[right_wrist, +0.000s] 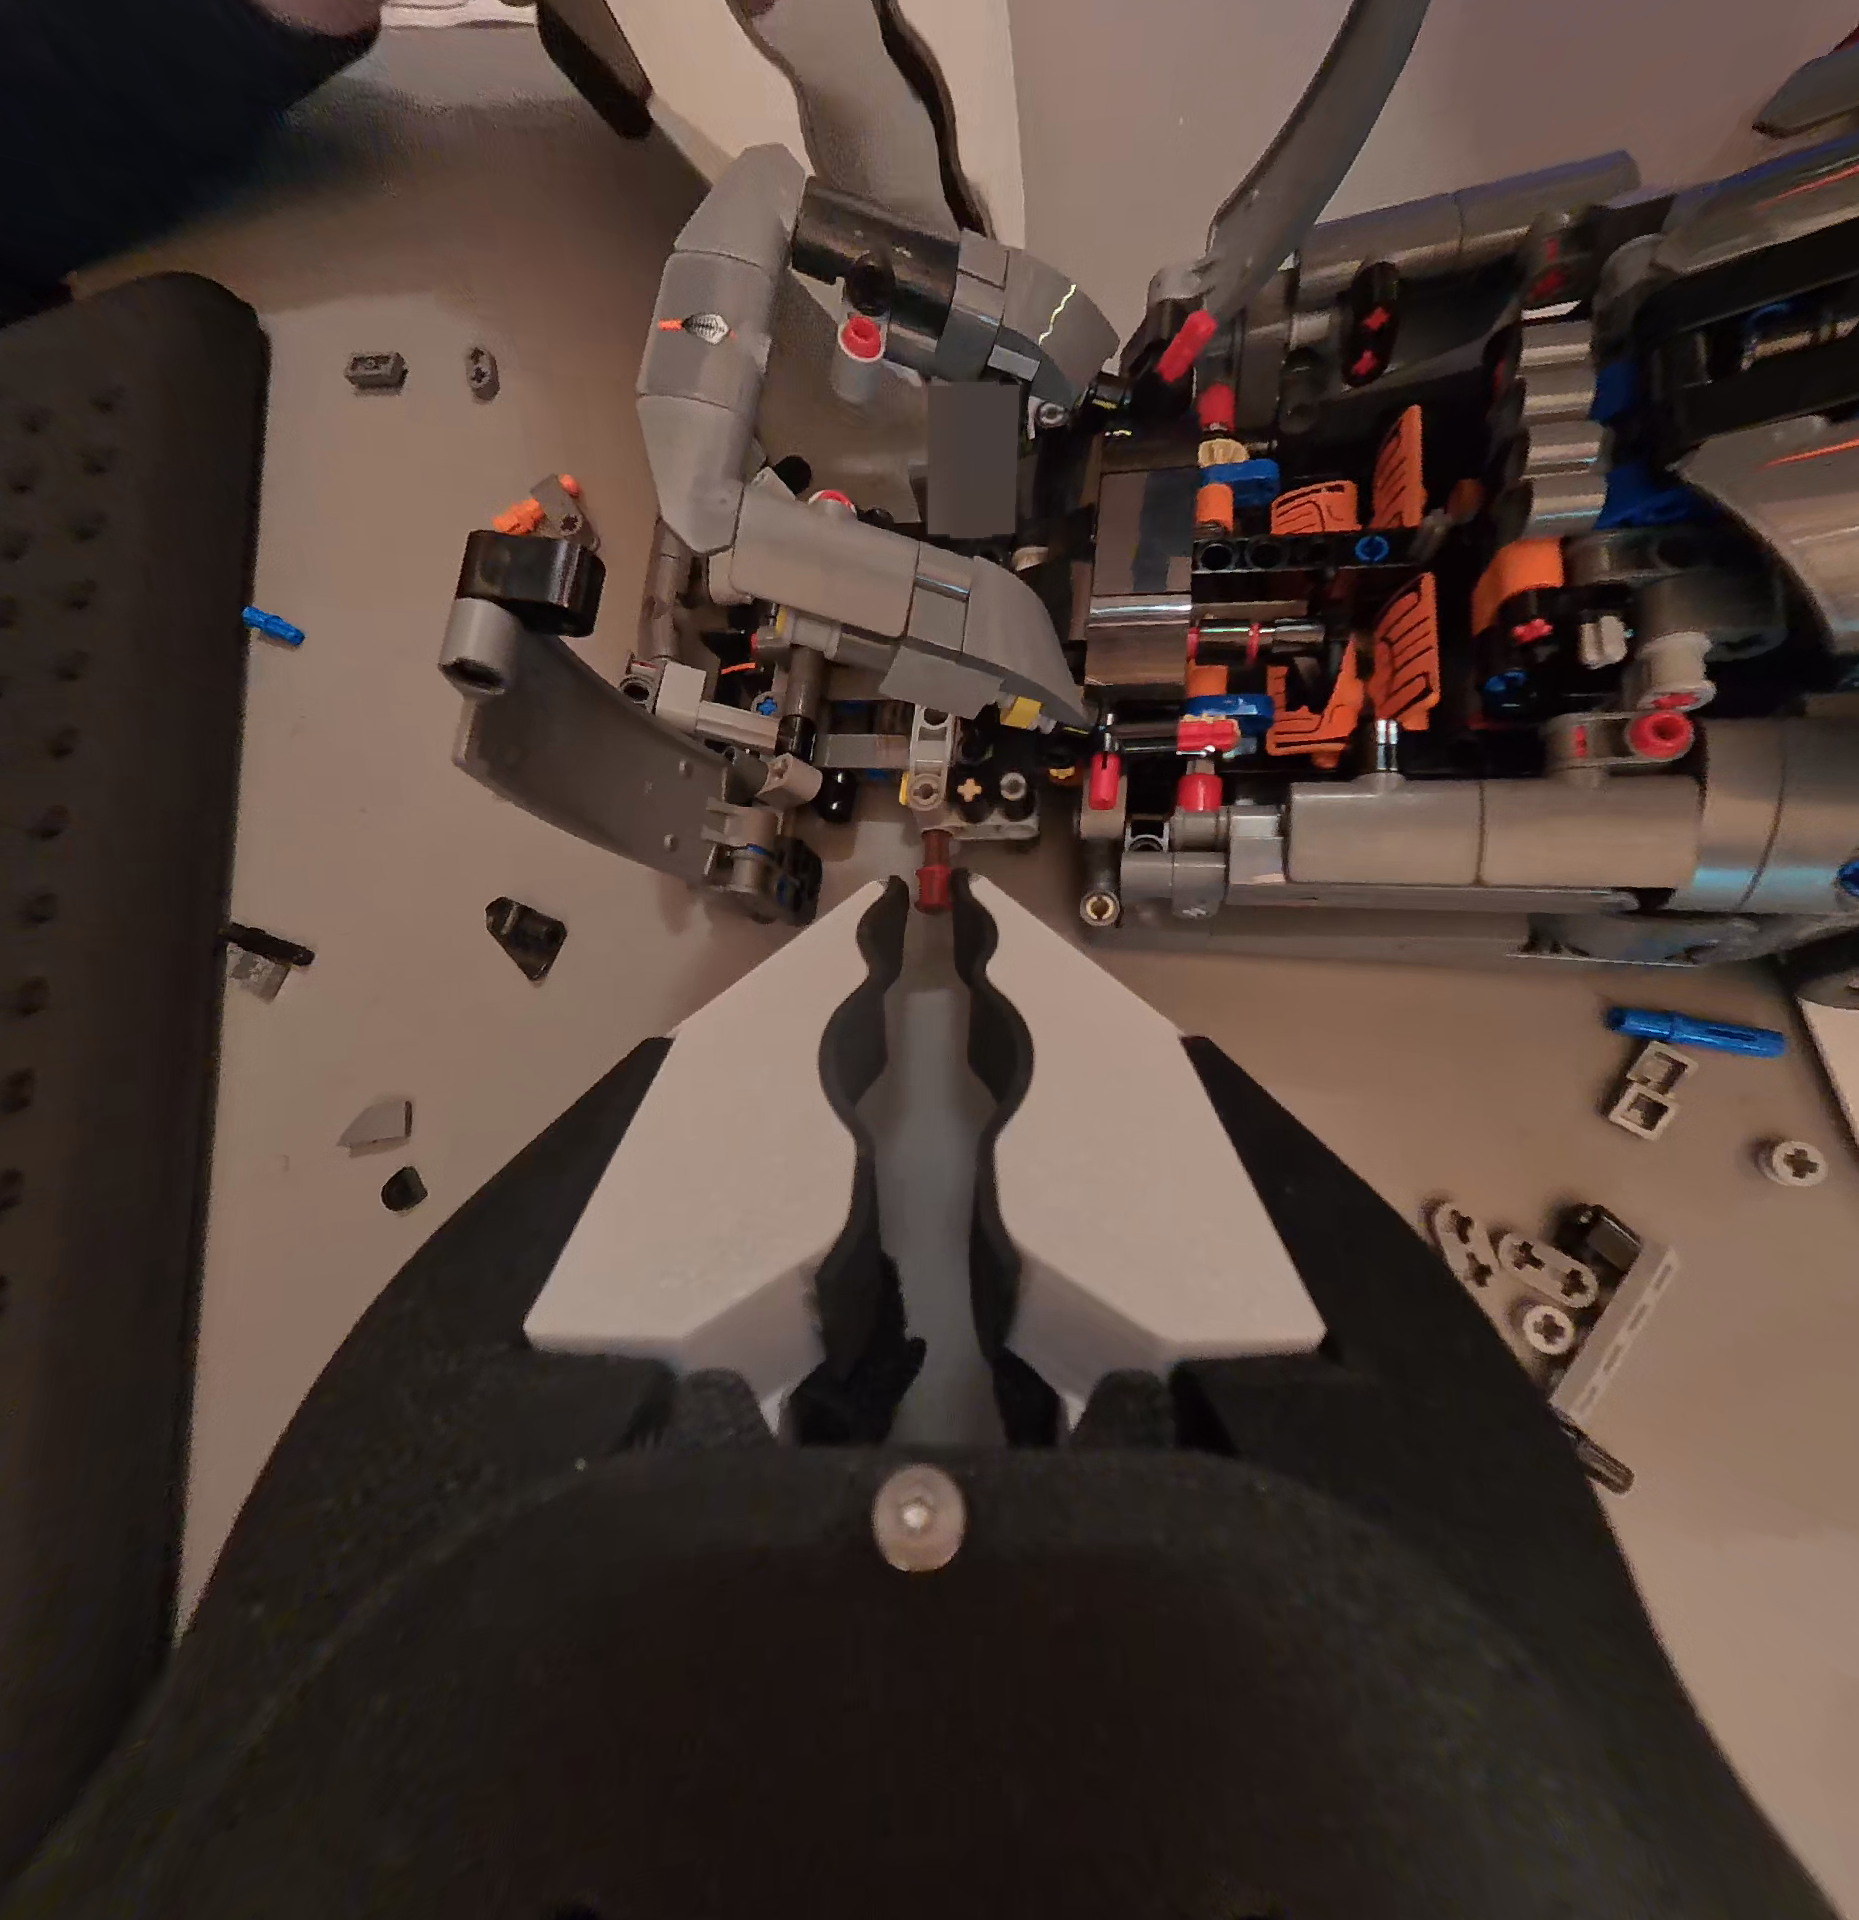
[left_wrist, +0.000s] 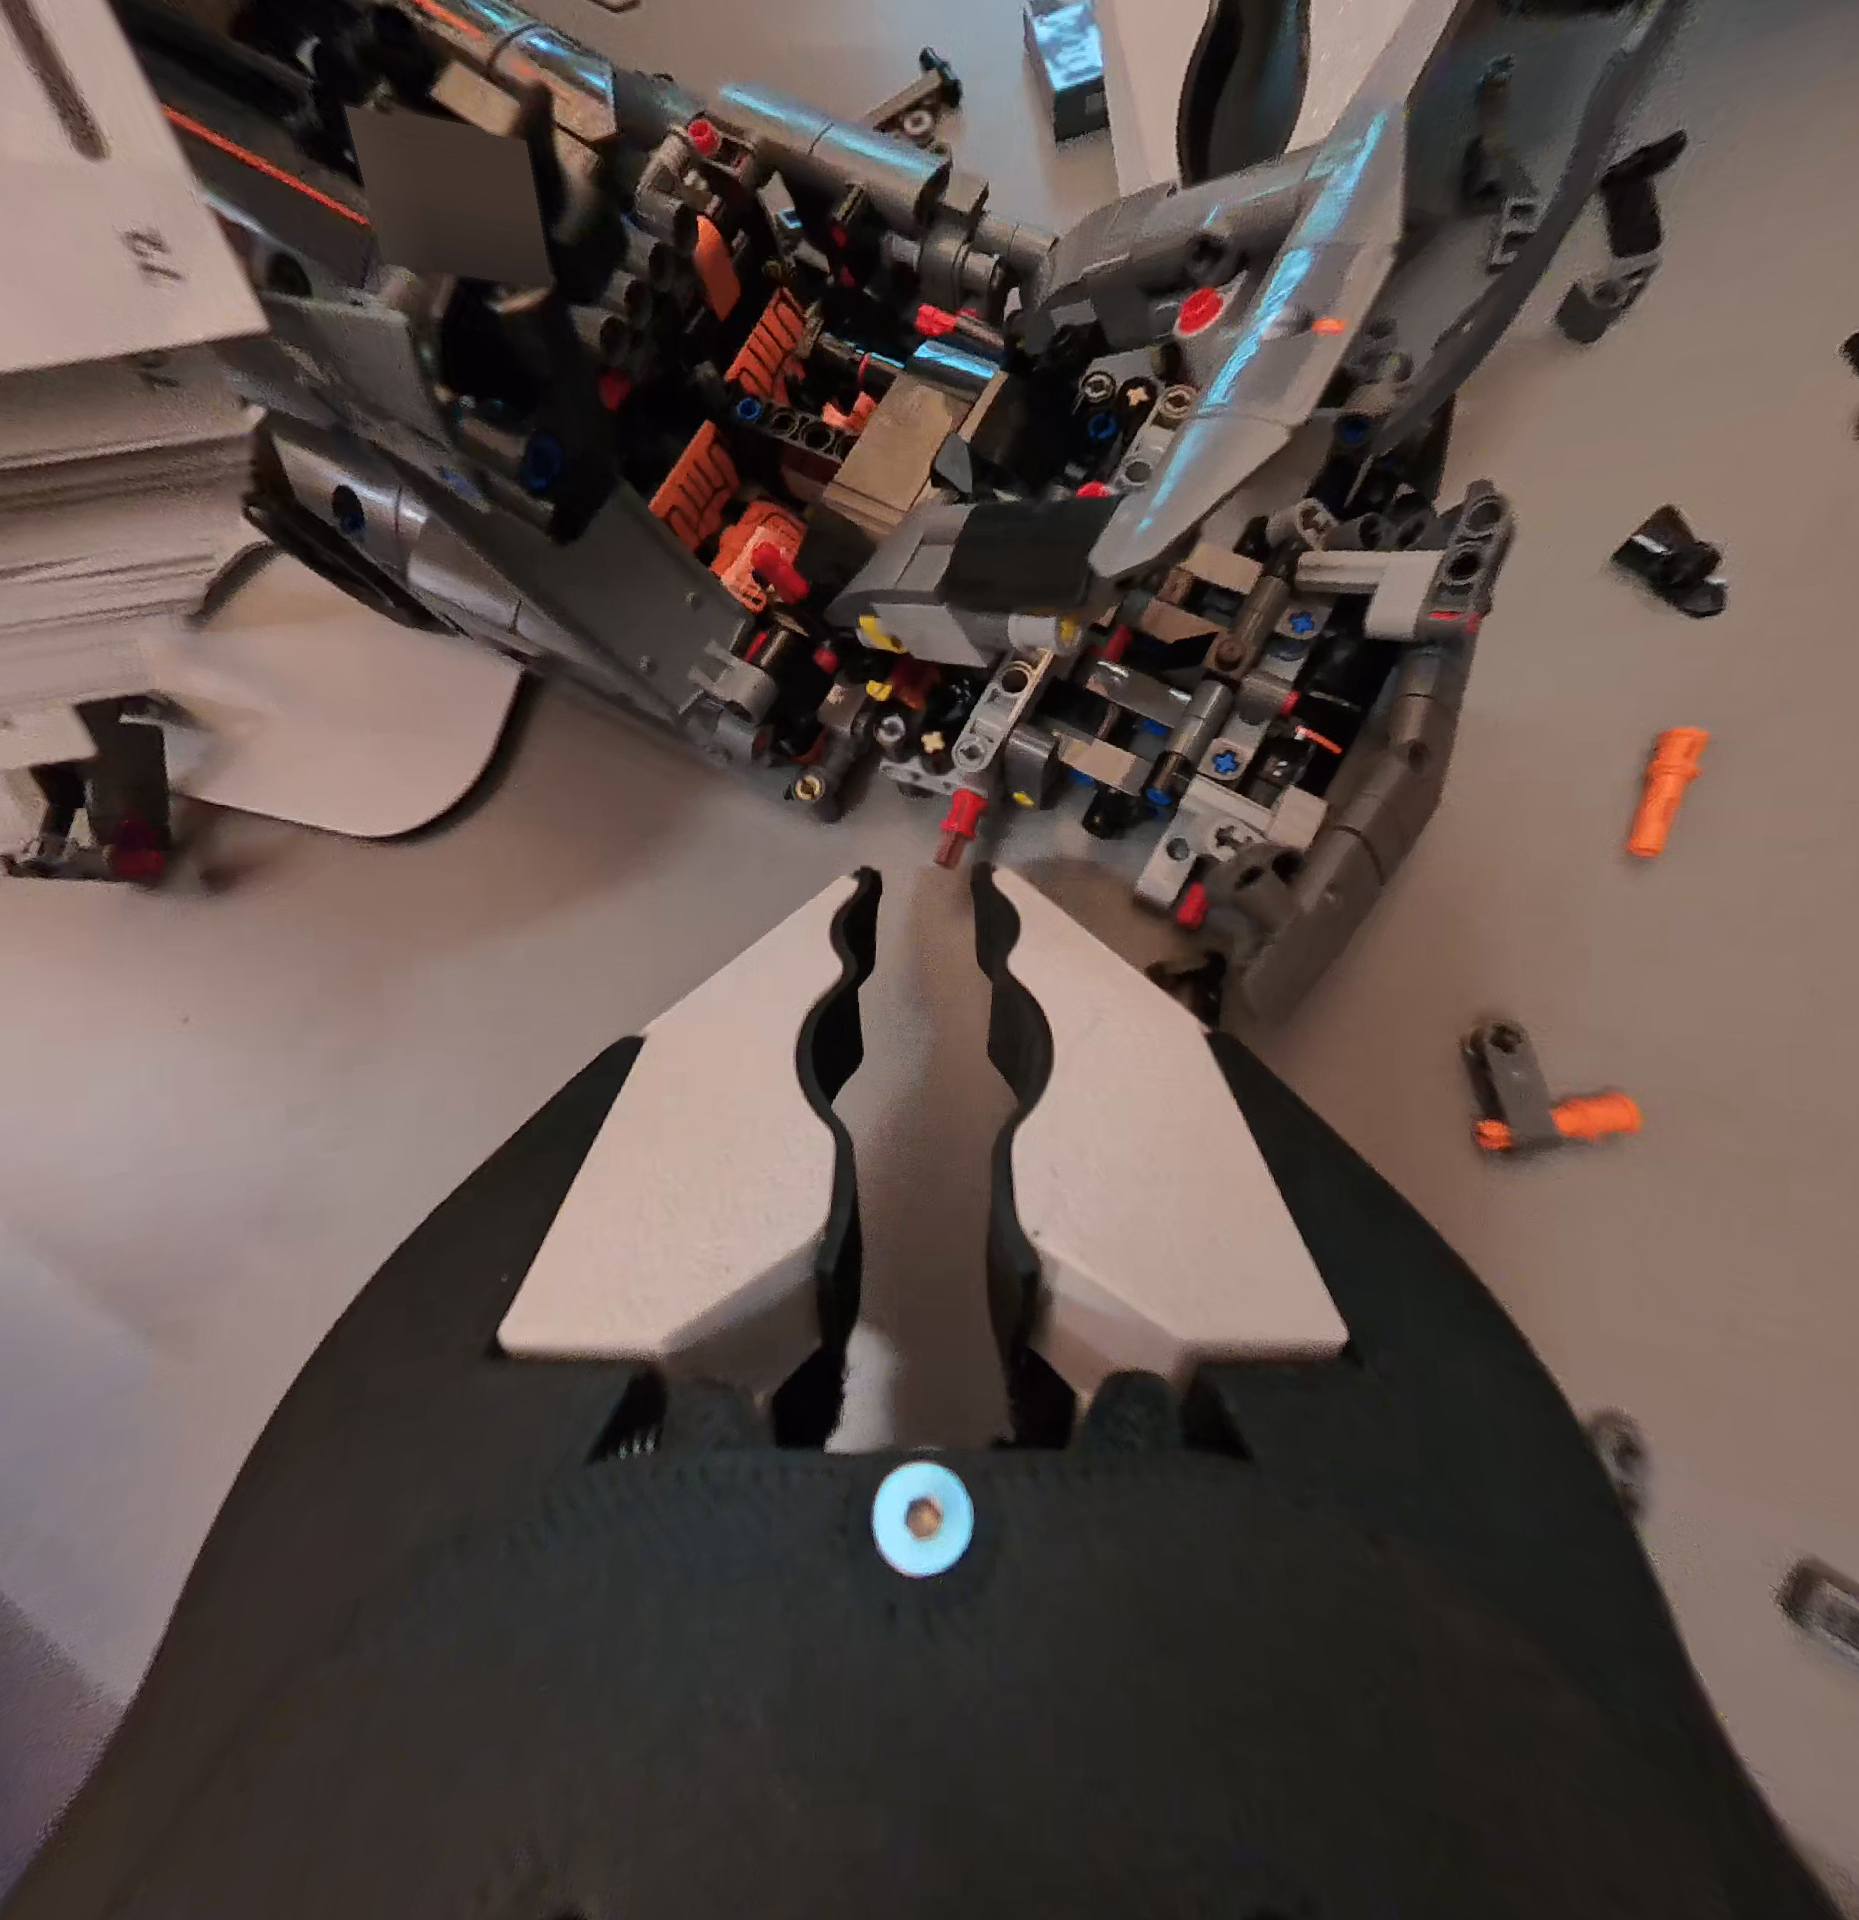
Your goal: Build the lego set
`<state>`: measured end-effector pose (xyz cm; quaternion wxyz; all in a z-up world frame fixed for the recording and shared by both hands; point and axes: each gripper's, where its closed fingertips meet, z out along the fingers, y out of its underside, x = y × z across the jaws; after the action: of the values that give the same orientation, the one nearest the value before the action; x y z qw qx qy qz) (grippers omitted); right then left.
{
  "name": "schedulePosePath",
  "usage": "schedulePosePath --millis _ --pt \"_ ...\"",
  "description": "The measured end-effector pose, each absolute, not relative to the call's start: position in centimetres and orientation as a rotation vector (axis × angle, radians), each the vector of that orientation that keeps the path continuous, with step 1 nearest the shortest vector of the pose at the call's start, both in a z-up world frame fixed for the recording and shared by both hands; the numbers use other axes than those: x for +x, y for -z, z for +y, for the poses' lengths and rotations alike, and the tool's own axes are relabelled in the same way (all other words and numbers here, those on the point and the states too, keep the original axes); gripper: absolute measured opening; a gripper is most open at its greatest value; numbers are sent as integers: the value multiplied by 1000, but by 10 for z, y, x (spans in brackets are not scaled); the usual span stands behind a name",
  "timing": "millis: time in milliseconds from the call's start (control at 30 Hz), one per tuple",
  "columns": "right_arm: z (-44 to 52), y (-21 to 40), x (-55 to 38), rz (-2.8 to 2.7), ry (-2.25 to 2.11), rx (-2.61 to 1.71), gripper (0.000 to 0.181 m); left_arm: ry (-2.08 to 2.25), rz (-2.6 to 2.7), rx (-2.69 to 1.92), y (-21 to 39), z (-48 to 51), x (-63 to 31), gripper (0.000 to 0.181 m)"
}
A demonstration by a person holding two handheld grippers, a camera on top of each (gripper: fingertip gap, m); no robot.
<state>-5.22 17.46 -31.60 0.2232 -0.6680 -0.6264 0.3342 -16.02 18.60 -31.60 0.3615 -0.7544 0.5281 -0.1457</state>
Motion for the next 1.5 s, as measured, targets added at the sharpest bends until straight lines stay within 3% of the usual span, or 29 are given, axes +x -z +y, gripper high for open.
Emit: schedulePosePath --millis 267,967,1233,1300,1500 --pt "171 321 -57 -1746 -949 -1841 8 359 1360 -1892 278 146 -138 14" --pt "171 322 -51 -1782 -912 -1829 3 373 1368 -1927 308 142 -79 9" --pt "171 321 -52 -1769 -934 -1826 3 579 1213 -1985 300 144 -73 34" --pt "170 321 -52 -1776 -933 -1823 2 636 1201 -2036 306 140 -72 48" --pt "170 316 -54 -1745 -966 -1818 6 614 1218 -2037 309 139 -68 60"
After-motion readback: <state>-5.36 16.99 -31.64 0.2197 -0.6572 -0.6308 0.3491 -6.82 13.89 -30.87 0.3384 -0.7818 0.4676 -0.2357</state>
